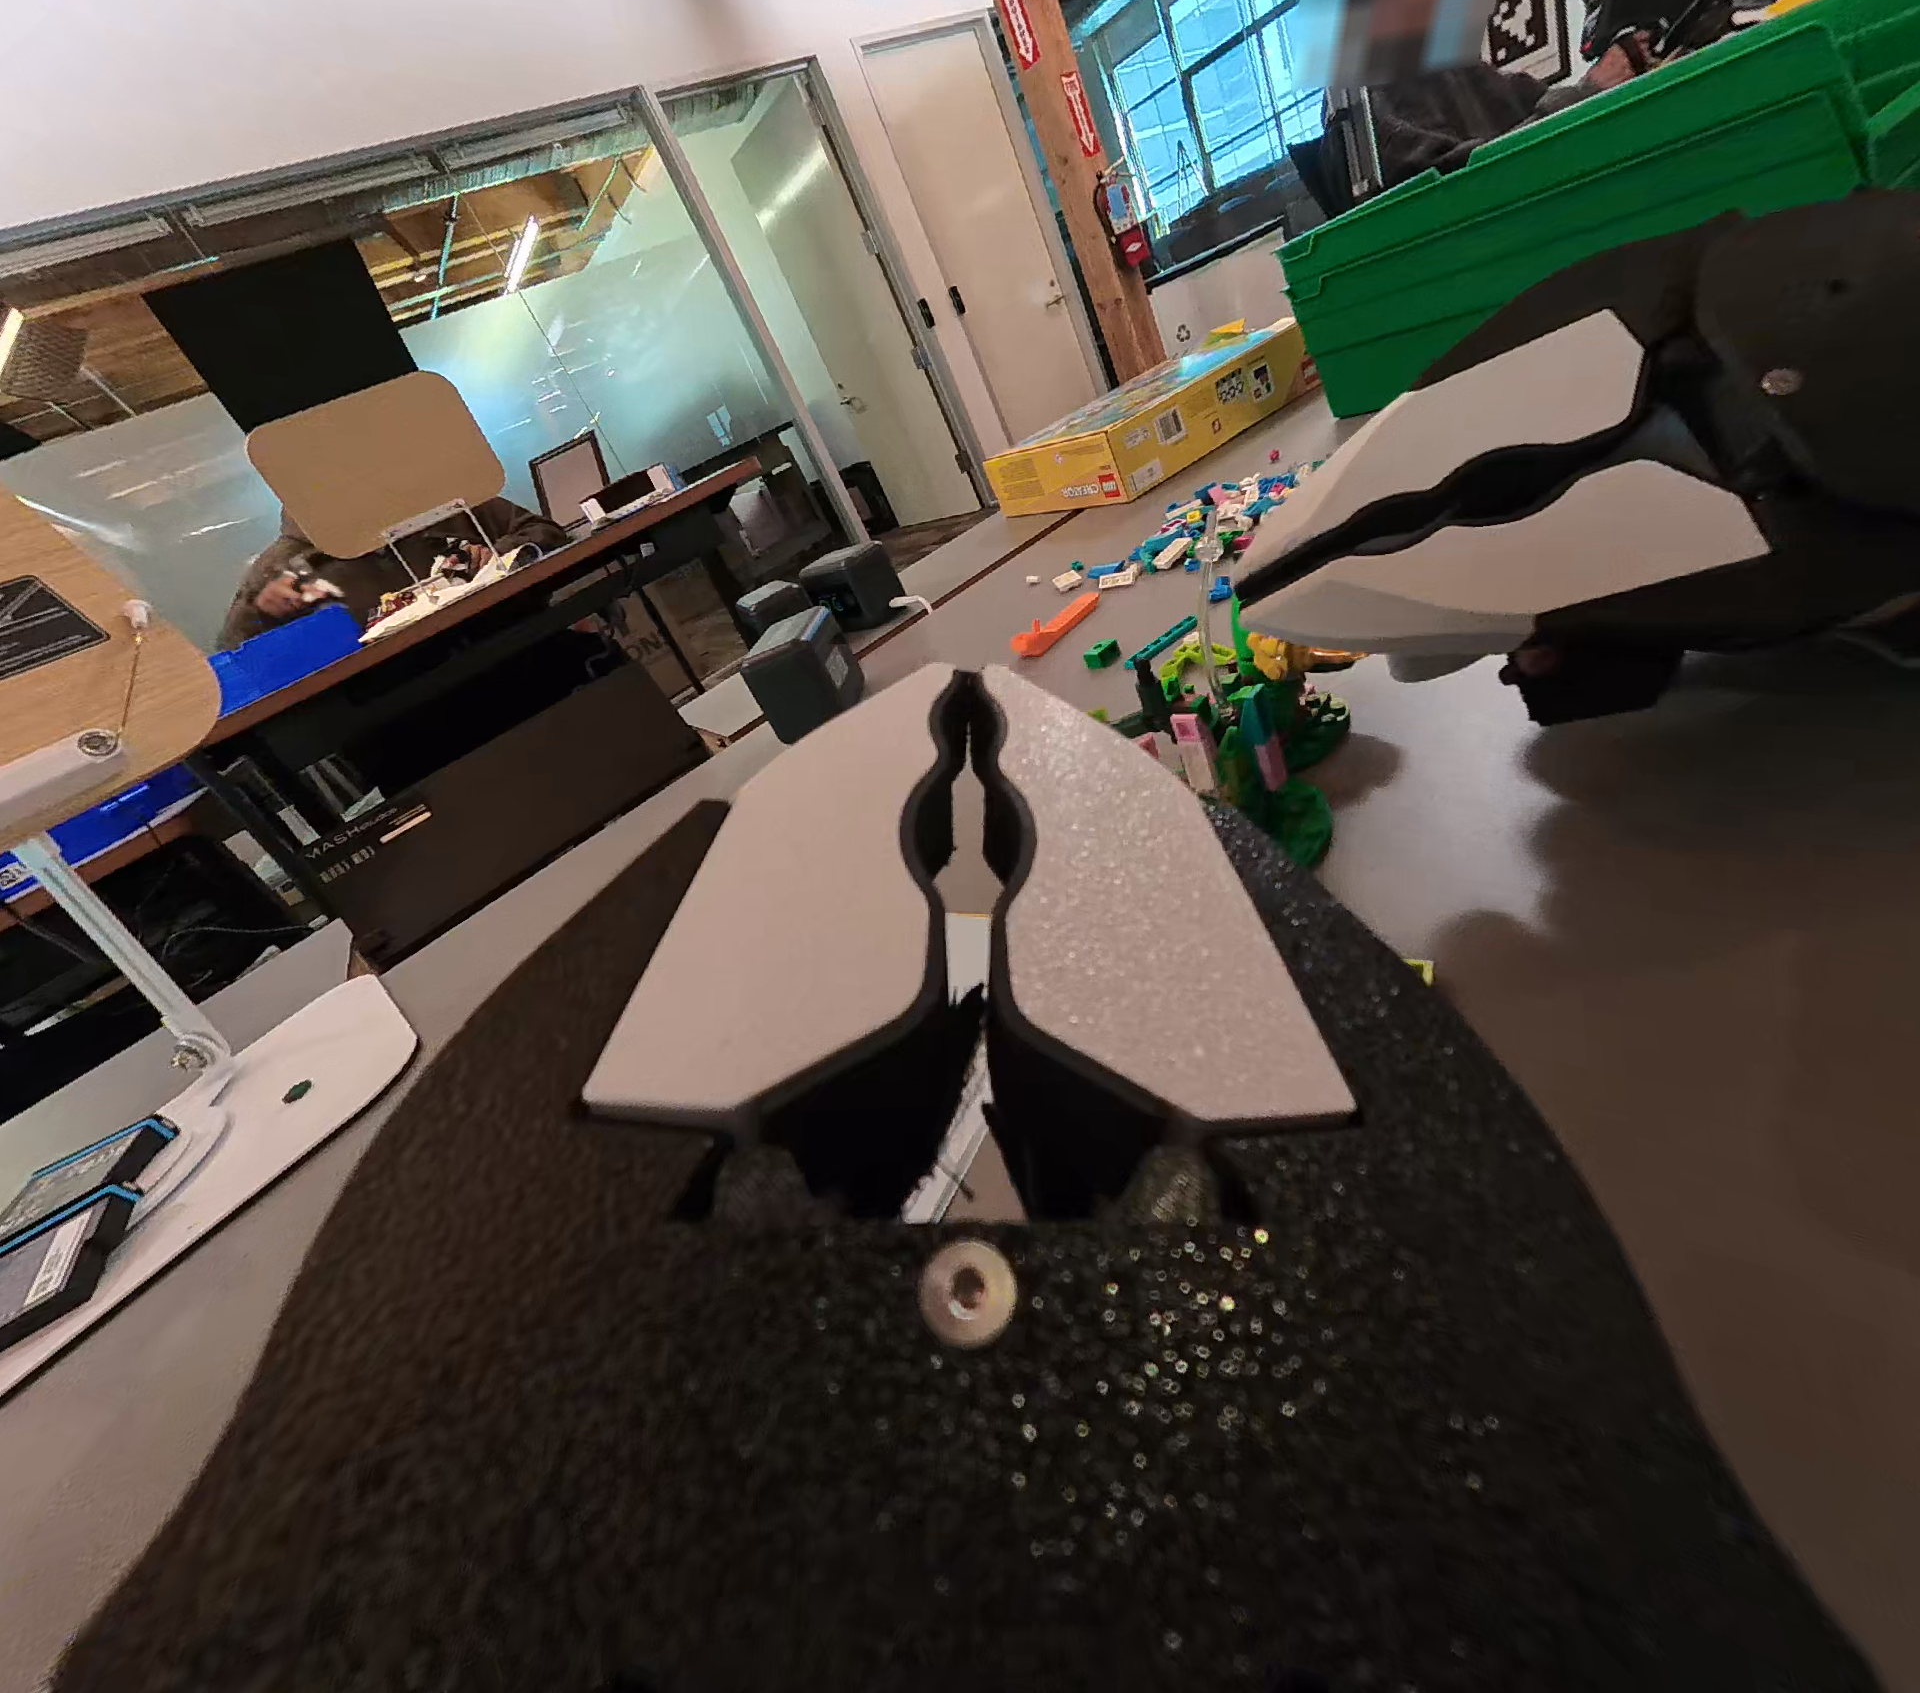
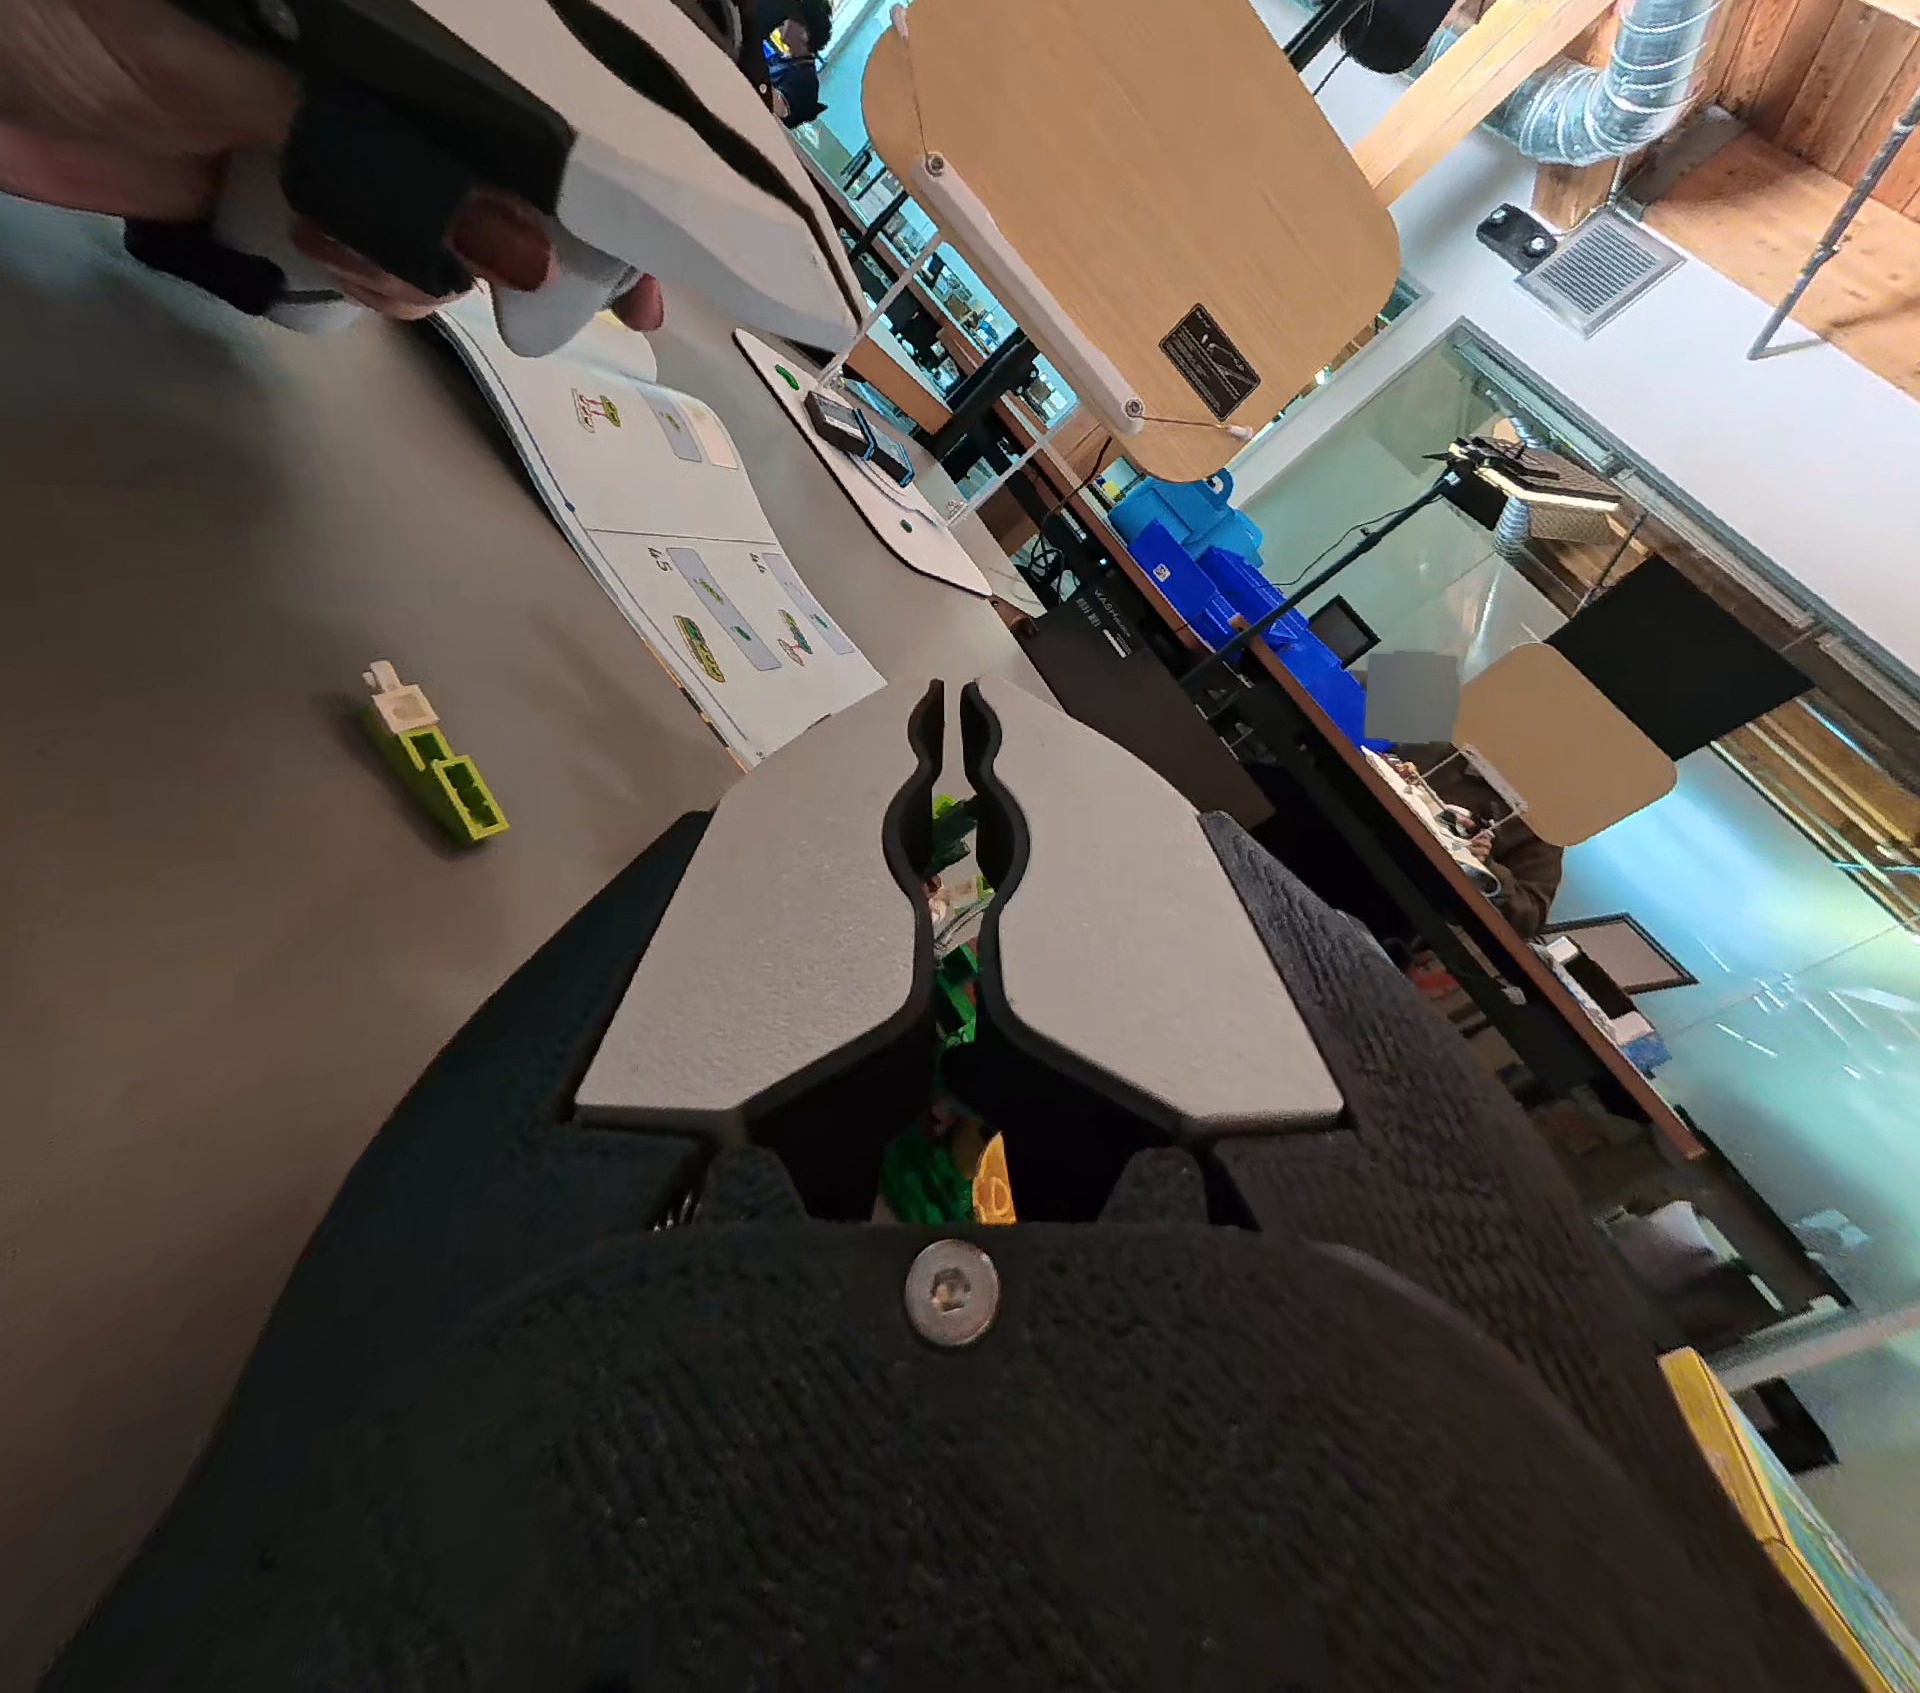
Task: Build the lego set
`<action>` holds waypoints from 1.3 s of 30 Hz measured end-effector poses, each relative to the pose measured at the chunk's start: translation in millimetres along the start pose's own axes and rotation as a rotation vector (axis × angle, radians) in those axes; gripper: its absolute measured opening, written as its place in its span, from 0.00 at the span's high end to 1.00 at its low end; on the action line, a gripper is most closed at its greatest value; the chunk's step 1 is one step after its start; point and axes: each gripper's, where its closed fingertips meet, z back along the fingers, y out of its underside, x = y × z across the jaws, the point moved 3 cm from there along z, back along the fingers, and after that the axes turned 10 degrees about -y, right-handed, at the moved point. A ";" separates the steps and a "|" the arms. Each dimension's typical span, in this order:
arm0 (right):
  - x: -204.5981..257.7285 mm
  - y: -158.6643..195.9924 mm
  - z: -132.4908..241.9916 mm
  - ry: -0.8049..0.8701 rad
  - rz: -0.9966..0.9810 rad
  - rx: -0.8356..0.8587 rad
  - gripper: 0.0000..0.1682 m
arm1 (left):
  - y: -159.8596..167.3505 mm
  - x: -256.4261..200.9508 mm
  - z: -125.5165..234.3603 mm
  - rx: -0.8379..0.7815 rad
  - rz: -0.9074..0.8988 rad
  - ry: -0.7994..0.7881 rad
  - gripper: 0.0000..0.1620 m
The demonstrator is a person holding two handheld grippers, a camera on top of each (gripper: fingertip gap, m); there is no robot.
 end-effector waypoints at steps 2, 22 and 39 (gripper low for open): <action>1.4 0.0 -0.2 -0.007 0.004 0.003 0.99 | 0.6 1.8 -0.2 0.009 0.001 -0.012 1.00; 22.0 -7.3 -0.5 -0.091 0.144 -0.004 1.00 | -6.1 15.3 3.8 -0.029 -0.073 -0.131 1.00; 26.2 -7.8 -2.5 -0.090 0.211 0.006 1.00 | -4.6 23.3 4.6 -0.015 -0.118 -0.198 1.00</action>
